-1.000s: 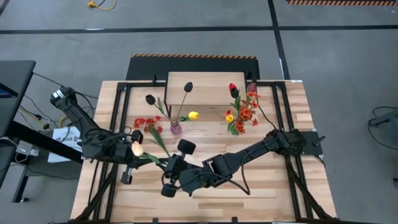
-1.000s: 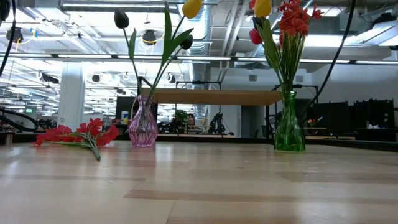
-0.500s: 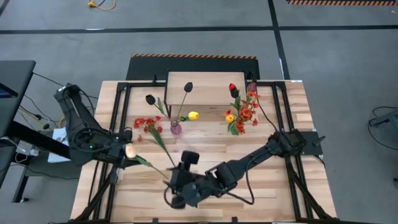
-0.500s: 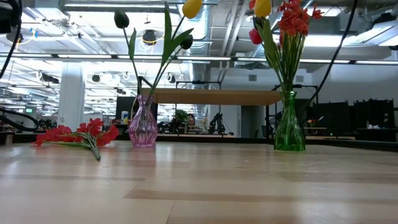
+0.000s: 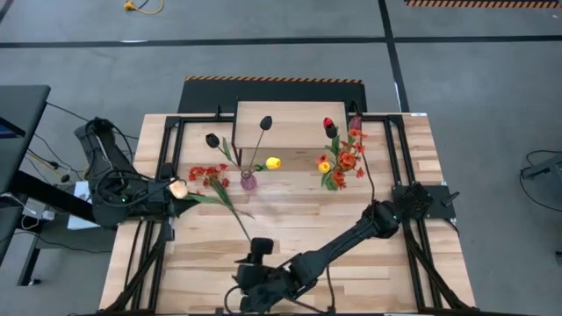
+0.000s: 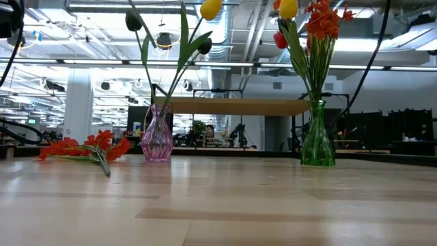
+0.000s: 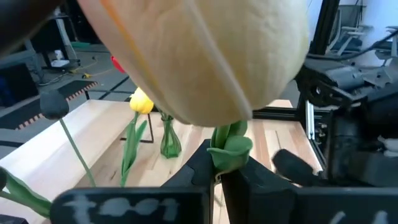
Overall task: Pick and place flowers into a vace then onto a shelf
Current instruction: Put the light orange tulip into the purple vase
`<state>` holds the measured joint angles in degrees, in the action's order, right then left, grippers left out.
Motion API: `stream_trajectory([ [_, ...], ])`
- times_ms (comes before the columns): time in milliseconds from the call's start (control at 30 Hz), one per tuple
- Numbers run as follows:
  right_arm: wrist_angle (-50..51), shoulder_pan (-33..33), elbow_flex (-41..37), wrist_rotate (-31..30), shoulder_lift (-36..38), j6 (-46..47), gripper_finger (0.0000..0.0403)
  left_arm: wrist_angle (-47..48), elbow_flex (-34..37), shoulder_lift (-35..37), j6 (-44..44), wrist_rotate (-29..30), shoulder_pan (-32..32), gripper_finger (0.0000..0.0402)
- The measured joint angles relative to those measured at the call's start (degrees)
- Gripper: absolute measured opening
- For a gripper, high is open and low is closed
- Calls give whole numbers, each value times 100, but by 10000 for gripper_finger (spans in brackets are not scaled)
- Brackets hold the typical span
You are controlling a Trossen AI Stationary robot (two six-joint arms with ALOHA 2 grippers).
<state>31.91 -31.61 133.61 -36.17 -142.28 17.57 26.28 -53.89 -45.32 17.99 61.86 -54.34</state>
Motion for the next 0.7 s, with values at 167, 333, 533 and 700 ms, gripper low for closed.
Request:
stream_trajectory([
  [167, 387, 52, 10, -860, 49, 88, 150, 2, 0, 9, -107, 1, 70, 0],
  [333, 917, -107, 3, -488, 309, -440, 121, -6, 0, 51, -299, -10, 118, 0],
  [533, 1530, -86, 4, 1562, 716, -1166, 87, -5, 0, 181, -390, -133, 126, 0],
  [700, 2551, -275, 16, 1171, 1427, -783, 76, -3, 0, 273, -399, -146, 126, 0],
])
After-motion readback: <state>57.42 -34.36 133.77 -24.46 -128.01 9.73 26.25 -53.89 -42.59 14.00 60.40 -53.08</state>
